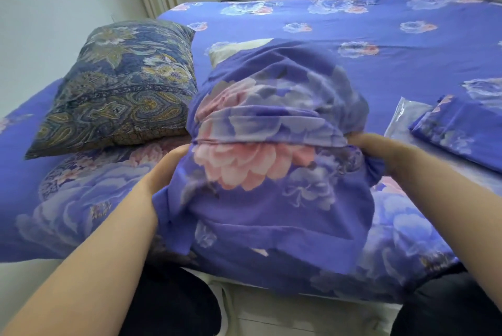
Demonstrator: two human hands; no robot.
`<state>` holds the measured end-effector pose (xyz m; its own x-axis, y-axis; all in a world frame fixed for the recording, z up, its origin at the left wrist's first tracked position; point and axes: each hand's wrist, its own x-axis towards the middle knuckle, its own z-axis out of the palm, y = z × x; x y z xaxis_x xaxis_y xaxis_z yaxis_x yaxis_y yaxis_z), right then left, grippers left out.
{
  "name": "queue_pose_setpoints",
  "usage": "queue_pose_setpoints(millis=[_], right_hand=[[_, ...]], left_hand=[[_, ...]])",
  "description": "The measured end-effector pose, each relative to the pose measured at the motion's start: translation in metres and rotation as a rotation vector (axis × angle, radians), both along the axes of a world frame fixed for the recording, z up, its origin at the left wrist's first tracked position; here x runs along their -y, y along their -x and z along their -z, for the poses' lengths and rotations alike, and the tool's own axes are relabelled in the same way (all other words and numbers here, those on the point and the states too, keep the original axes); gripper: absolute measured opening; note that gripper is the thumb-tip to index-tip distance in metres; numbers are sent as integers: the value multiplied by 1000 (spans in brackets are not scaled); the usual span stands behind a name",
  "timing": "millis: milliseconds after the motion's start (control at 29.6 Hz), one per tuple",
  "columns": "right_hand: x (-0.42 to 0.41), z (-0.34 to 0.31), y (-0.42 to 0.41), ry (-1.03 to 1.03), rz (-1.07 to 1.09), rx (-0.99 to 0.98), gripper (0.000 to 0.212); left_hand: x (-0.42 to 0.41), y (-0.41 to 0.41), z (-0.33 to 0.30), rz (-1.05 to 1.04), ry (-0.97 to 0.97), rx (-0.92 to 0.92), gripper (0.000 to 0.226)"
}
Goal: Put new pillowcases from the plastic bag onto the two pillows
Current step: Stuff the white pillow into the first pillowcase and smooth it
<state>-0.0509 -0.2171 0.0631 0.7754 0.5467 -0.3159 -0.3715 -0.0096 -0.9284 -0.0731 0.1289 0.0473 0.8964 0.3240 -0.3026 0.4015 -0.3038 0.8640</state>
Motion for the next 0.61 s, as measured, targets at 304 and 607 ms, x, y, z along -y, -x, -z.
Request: queue_pose_setpoints(millis=[304,607], right_hand=[[9,15,-8,908,438,616,16],[6,12,23,-38,325,43,18]], left_hand=[[-8,8,0,64,-59,264,19],[110,85,-12,461,-1057,1216,9]])
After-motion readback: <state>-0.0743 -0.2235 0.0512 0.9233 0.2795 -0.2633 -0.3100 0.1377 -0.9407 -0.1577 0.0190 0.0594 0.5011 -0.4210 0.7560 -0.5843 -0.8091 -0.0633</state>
